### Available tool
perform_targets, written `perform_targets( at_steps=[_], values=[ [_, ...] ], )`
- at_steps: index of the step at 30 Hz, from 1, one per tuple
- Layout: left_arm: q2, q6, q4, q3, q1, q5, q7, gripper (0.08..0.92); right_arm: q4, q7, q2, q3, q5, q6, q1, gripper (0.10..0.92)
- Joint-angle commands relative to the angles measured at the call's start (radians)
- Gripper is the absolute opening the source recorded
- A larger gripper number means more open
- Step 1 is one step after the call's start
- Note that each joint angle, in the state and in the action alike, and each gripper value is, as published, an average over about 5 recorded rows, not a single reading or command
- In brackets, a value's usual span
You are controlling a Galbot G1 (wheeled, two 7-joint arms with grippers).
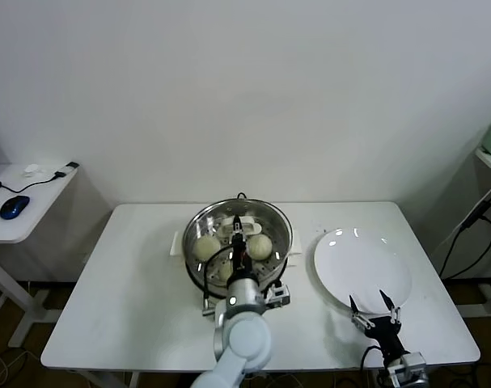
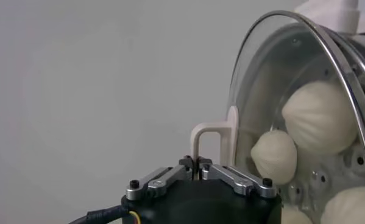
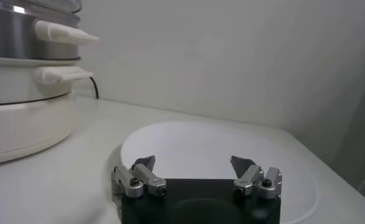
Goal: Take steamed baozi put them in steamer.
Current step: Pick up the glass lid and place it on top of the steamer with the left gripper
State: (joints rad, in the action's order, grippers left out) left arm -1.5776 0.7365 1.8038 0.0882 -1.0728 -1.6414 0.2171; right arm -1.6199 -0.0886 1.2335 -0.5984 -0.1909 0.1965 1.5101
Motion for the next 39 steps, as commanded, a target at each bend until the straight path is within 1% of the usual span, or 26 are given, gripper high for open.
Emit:
perform_targets(
  at_steps=[1, 12, 20, 22, 26, 32, 36, 39],
  values=[
    [-0.015, 0.007, -0.033, 0.013, 0.012, -0.013, 0.003, 0.132, 0.005, 0.000, 0.006, 0.002, 0.003, 0.011, 0.000, 0.823],
    [0.022, -0.002, -0.035, -0.018, 0.007, -0.032, 0.004, 0.132, 0.019, -0.003, 0.016, 0.006, 0.012, 0.027, -0.002, 0.823],
    [0.022, -0.021, -0.045, -0.023, -0.003, -0.065, 0.003, 0.132, 0.013, -0.015, 0.010, 0.006, 0.013, 0.025, -0.002, 0.823],
    [0.023, -0.024, -0.042, -0.023, -0.006, -0.067, 0.009, 0.145, 0.009, -0.017, 0.007, 0.006, 0.013, 0.021, -0.003, 0.823],
    [0.027, -0.028, -0.016, -0.015, -0.010, -0.071, 0.037, 0.232, -0.002, -0.023, 0.003, 0.005, 0.014, 0.010, -0.002, 0.823],
    [0.036, -0.029, 0.034, 0.009, -0.004, -0.049, 0.072, 0.405, -0.010, -0.027, -0.001, 0.004, 0.016, 0.000, 0.001, 0.823],
    [0.063, -0.026, 0.068, 0.015, -0.007, -0.024, 0.084, 0.527, -0.011, -0.026, 0.000, 0.004, 0.016, -0.007, 0.003, 0.823],
    [0.092, -0.022, 0.118, 0.014, -0.023, 0.007, 0.083, 0.605, -0.010, -0.025, 0.003, 0.007, 0.016, -0.009, 0.000, 0.823]
  ],
)
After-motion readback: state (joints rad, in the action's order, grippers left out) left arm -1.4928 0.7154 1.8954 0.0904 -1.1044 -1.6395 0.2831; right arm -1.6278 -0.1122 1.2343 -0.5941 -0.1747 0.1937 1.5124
